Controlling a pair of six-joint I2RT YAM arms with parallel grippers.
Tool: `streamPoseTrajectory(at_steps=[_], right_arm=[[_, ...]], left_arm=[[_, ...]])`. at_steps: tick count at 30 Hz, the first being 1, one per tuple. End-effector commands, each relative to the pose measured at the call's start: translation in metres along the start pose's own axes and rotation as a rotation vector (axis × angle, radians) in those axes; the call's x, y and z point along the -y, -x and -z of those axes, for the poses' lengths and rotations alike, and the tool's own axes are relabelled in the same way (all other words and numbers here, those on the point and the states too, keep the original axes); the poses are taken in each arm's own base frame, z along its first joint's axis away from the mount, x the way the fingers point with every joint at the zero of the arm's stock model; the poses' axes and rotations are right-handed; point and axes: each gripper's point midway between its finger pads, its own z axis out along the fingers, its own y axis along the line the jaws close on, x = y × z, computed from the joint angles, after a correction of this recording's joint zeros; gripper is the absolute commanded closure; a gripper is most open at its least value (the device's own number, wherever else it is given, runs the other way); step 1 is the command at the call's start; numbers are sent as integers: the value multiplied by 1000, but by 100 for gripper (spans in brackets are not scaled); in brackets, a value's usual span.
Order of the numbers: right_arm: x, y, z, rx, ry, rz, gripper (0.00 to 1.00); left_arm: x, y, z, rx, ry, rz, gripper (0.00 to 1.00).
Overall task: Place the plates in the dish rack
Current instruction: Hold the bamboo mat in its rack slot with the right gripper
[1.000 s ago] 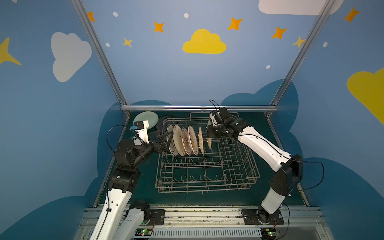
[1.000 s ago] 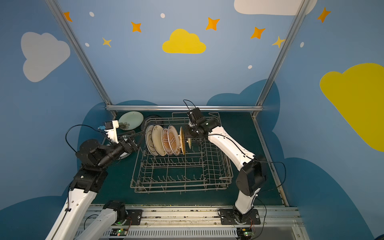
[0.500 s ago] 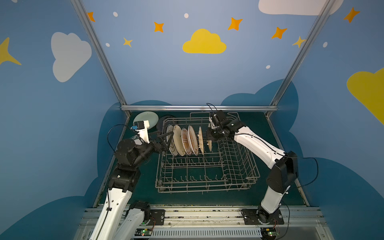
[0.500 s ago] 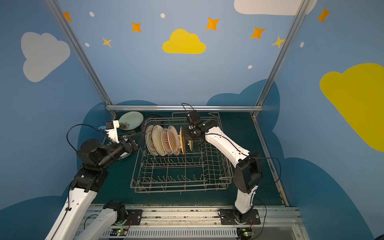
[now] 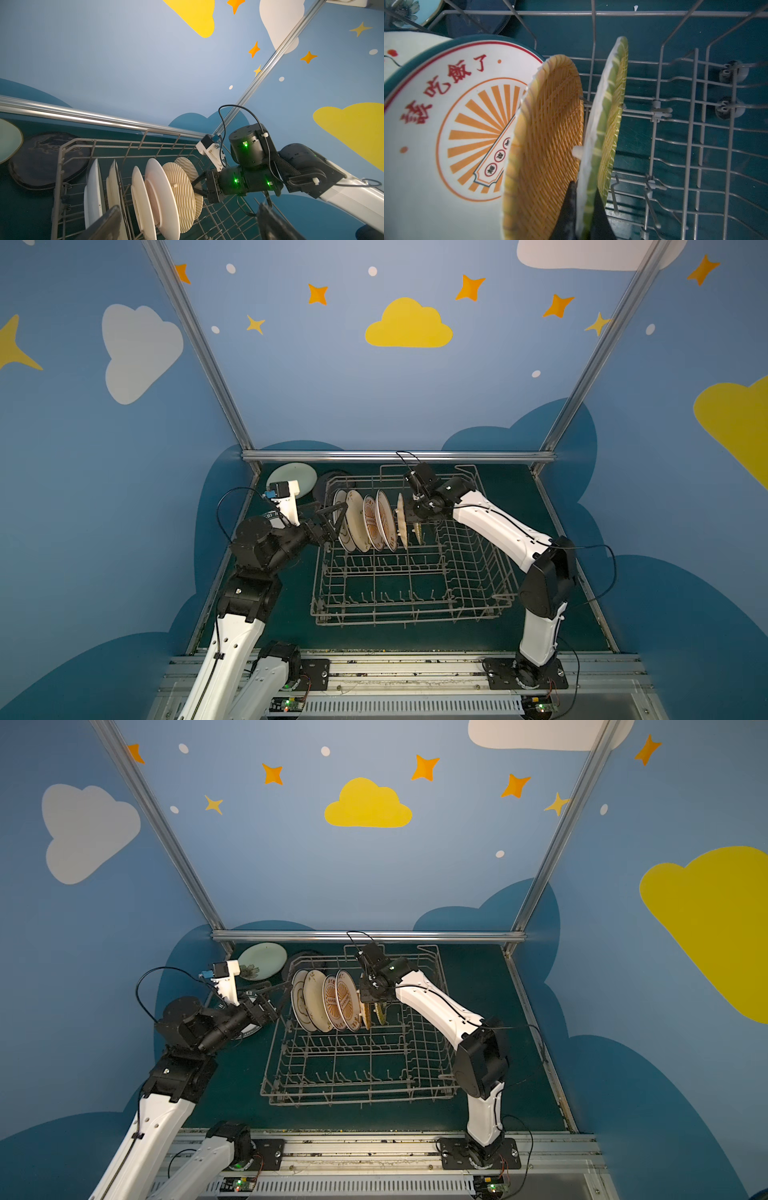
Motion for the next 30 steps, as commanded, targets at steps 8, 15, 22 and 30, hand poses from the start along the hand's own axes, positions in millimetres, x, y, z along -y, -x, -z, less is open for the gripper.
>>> streamPoseTrajectory(at_steps=[8, 15, 22, 30], right_arm=[[24, -24, -21, -114, -124, -25, 100], [19, -28, -20, -148, -65, -15, 100], [21, -39, -14, -165, -38, 28, 100], [20, -52, -11, -185, 4, 58, 100]], left_arm=[[1, -1, -1, 1, 0, -16, 0], [1, -2, -1, -2, 0, -19, 0], [1, -2, -1, -3, -1, -22, 0], [0, -3, -1, -7, 1, -22, 0]])
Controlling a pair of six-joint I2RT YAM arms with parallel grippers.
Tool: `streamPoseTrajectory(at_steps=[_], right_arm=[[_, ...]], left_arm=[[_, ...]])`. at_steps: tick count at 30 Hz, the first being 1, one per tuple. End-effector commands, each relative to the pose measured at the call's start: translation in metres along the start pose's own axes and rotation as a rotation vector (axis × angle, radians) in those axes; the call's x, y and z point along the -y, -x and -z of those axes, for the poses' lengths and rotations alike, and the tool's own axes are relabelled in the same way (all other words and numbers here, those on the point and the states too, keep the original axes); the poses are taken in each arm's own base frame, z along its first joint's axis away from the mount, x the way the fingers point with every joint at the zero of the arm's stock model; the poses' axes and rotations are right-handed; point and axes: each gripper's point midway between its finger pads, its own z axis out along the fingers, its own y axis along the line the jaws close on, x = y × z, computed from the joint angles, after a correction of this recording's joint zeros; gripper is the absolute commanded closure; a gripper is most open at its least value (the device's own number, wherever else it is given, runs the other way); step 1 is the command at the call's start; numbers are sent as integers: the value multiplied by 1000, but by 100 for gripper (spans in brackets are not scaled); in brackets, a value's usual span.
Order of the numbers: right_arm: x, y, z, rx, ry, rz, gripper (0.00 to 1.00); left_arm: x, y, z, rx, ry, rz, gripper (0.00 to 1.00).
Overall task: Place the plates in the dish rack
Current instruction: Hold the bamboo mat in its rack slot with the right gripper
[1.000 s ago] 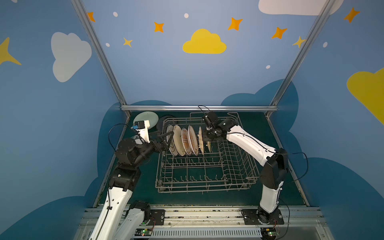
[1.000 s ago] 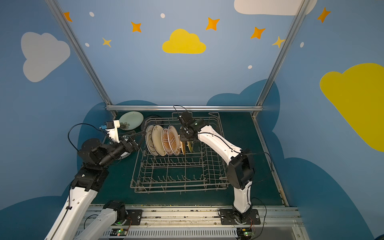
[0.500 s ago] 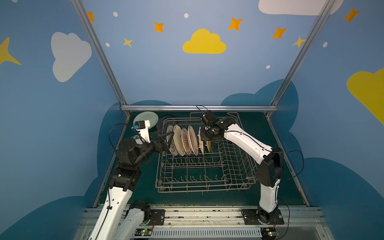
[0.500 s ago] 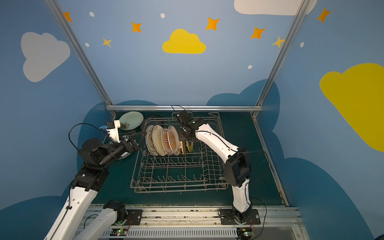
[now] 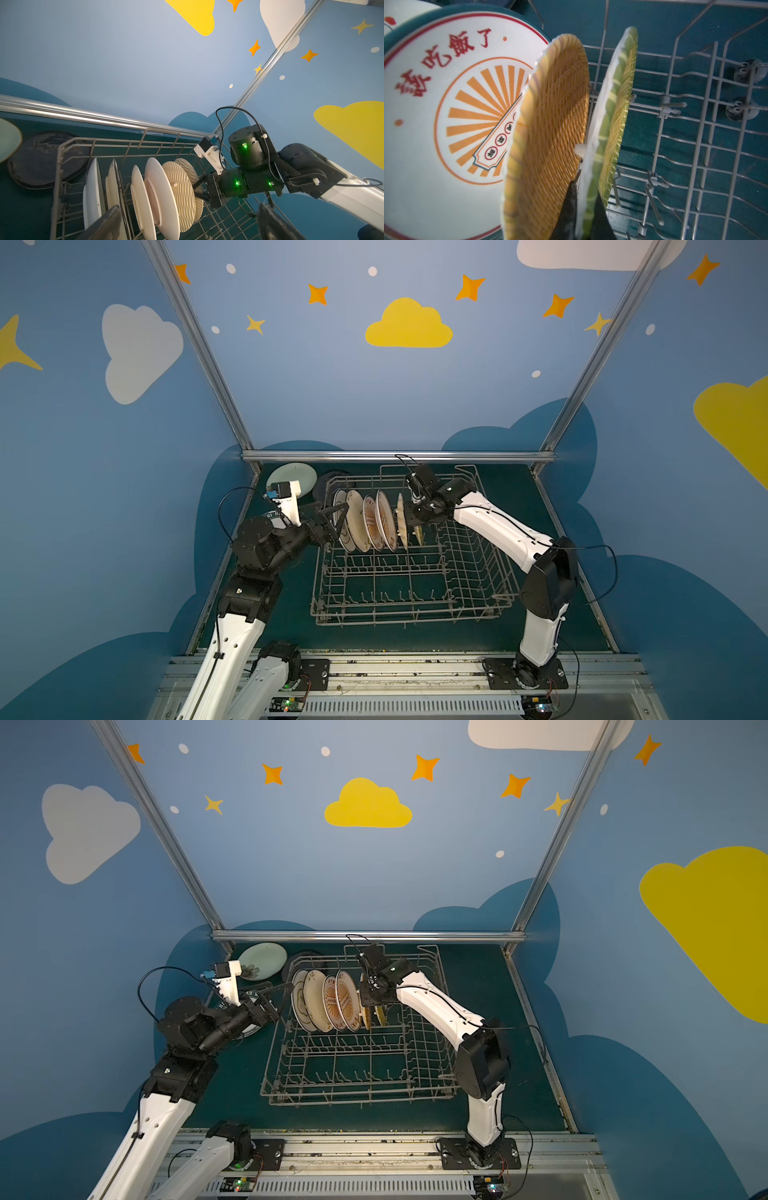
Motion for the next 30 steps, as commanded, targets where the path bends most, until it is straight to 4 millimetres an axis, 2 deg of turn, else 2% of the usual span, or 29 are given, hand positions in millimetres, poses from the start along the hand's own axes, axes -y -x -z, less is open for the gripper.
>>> streamPoseTrajectory(at_steps=[1, 11, 21, 30], right_arm=[[19, -37, -12, -145, -42, -3, 100], [4, -44, -11, -154, 66, 30, 100], [0, -48, -20, -155, 108, 41, 100], [-12, -52, -12, -150, 156, 62, 100]], left_arm=[[0, -1, -1, -3, 0, -21, 0], [-1, -4, -3, -13, 0, -23, 0], [-3, -5, -4, -20, 6, -26, 0], [-5, -7, -6, -27, 8, -23, 0]])
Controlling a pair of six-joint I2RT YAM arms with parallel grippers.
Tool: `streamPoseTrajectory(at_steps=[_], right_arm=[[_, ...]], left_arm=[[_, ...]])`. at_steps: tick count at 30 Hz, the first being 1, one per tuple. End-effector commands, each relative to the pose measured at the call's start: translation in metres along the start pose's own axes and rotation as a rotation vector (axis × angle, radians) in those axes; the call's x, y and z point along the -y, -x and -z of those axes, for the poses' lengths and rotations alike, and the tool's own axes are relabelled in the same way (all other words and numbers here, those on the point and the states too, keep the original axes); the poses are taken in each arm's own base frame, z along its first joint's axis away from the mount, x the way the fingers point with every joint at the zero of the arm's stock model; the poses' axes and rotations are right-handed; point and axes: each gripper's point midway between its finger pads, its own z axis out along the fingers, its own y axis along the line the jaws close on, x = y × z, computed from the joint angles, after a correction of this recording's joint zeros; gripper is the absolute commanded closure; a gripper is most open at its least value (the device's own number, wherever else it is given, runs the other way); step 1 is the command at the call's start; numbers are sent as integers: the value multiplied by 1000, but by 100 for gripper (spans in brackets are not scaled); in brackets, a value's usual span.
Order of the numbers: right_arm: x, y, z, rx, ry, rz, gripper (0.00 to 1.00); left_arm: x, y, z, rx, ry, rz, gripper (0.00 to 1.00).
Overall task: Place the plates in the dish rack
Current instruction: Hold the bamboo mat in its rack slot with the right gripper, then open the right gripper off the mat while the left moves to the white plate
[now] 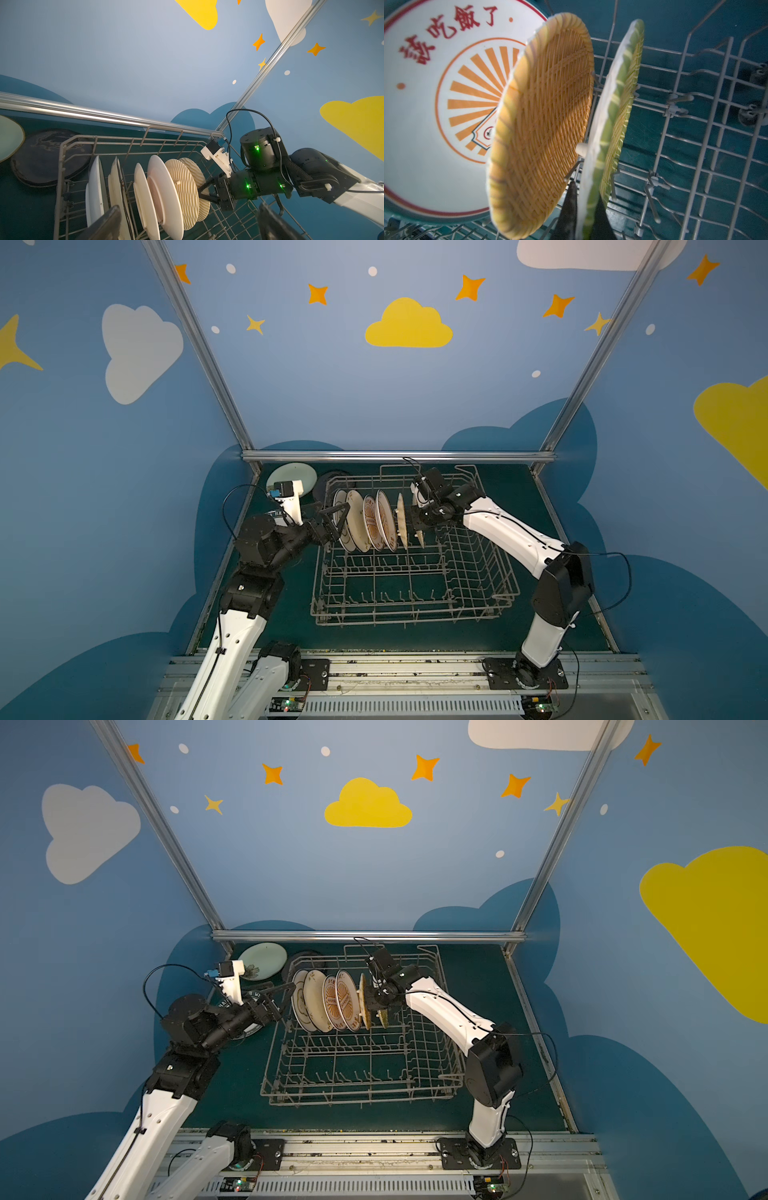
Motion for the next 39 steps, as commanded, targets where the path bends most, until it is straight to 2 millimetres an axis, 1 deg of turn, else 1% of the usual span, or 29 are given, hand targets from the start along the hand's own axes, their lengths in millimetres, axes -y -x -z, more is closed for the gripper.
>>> streamPoseTrajectory(at_steps=[1, 6, 10, 12, 16, 21, 26, 36, 39], right_arm=[[-14, -38, -15, -146, 78, 6, 100], [-16, -39, -20, -146, 88, 7, 100], [-19, -35, -19, -136, 101, -9, 100], [-14, -34, -21, -128, 72, -13, 100], [2, -39, -26, -154, -13, -28, 100], [15, -43, -26, -154, -83, -42, 100], [28, -41, -23, -144, -157, -47, 100], [41, -42, -22, -147, -231, -46, 100], [42, -43, -24, -151, -240, -46, 100]], left_arm=[[0, -2, -1, -5, -4, -15, 0], [0, -2, 0, -5, 0, -19, 0], [0, -2, -1, -7, -1, -16, 0], [0, -2, -1, -8, -3, -14, 0], [0, -2, 0, -5, 1, -16, 0], [0, -2, -1, -6, -2, -14, 0], [0, -2, -1, -7, -2, -13, 0], [-1, -3, -2, -9, -1, -12, 0], [-1, -2, -2, -8, 1, -12, 0]])
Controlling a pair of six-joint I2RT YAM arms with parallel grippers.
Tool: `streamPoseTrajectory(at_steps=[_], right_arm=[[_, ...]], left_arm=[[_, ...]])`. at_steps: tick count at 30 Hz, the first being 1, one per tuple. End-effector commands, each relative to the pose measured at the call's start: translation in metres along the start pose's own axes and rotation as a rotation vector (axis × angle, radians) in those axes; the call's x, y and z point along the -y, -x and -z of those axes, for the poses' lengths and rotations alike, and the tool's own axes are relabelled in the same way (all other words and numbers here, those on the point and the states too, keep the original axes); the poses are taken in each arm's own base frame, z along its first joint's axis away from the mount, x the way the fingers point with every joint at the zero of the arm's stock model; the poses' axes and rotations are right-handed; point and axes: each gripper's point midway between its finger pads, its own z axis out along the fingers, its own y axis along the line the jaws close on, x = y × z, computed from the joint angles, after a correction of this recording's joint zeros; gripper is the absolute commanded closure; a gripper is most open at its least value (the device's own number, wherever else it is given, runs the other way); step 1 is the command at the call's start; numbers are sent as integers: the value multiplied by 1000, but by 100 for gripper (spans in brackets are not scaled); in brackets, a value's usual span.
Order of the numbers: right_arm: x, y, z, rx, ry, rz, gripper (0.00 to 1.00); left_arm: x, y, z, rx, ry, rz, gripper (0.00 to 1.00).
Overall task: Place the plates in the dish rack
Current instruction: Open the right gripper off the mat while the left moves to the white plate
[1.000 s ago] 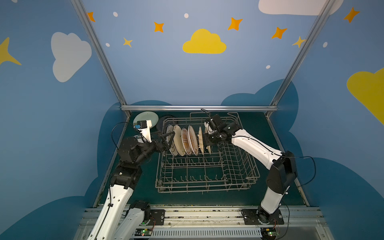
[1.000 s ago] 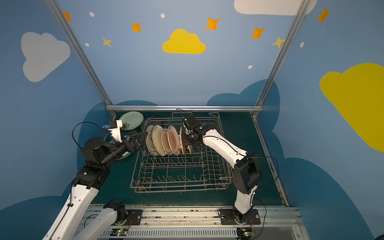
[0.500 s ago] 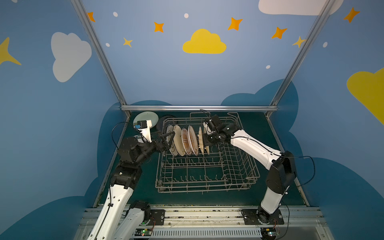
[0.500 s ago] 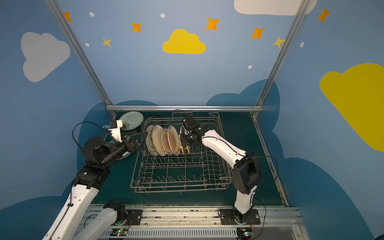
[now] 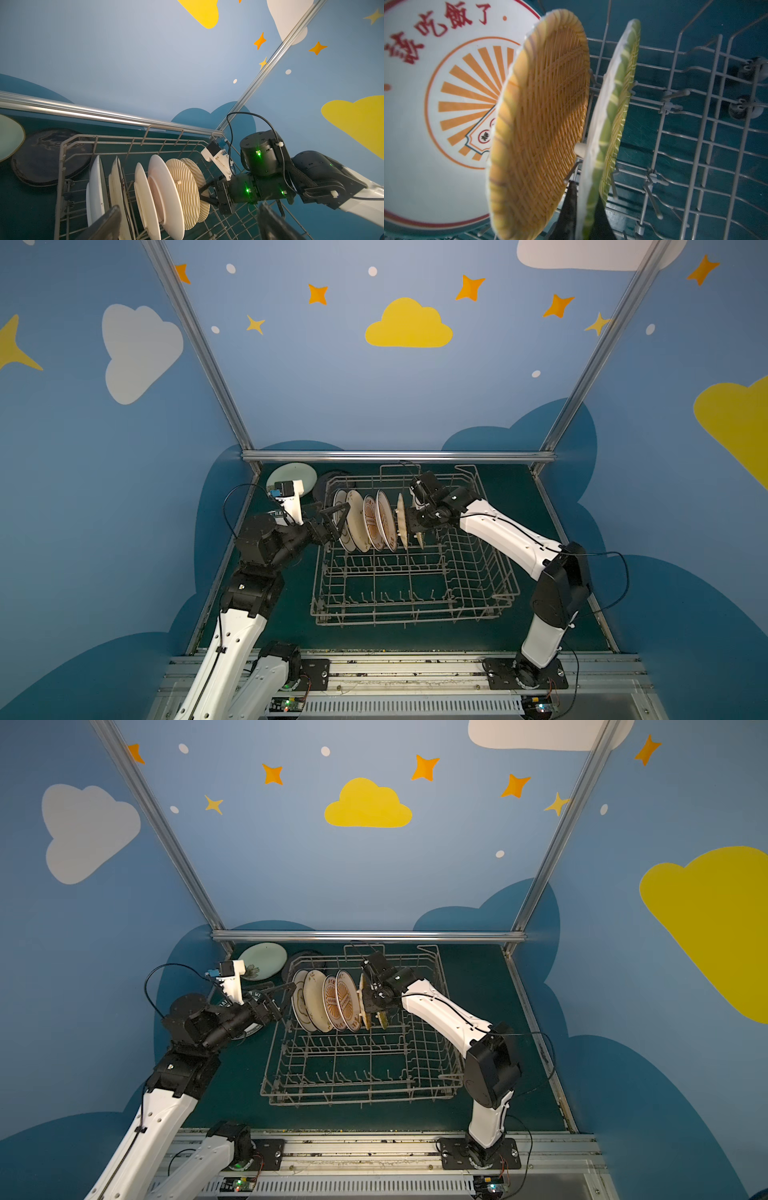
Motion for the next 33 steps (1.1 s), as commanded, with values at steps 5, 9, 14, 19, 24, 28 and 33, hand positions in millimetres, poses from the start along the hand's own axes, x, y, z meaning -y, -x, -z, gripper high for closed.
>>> streamPoseTrajectory(at_steps=[5, 9, 14, 19, 24, 28, 33], right_arm=[[29, -42, -24, -174, -142, -8, 99], [21, -41, -21, -170, -112, -5, 87], [14, -38, -16, -167, -73, -8, 76], [6, -36, -11, -169, -25, -22, 71], [2, -32, -3, -153, 3, -30, 69], [-1, -29, 4, -147, 30, -42, 66], [-2, -24, 18, -122, 61, -57, 64]], left_arm=[[-1, -2, -1, -5, 0, -11, 0], [0, -2, -1, -5, 0, -11, 0], [1, -2, 0, -5, -4, -11, 0], [2, -1, 1, -2, -7, -14, 0], [2, -1, 1, 0, -7, -14, 0], [3, -1, 1, 0, -10, -15, 0], [3, -1, 2, -1, -10, -15, 0]])
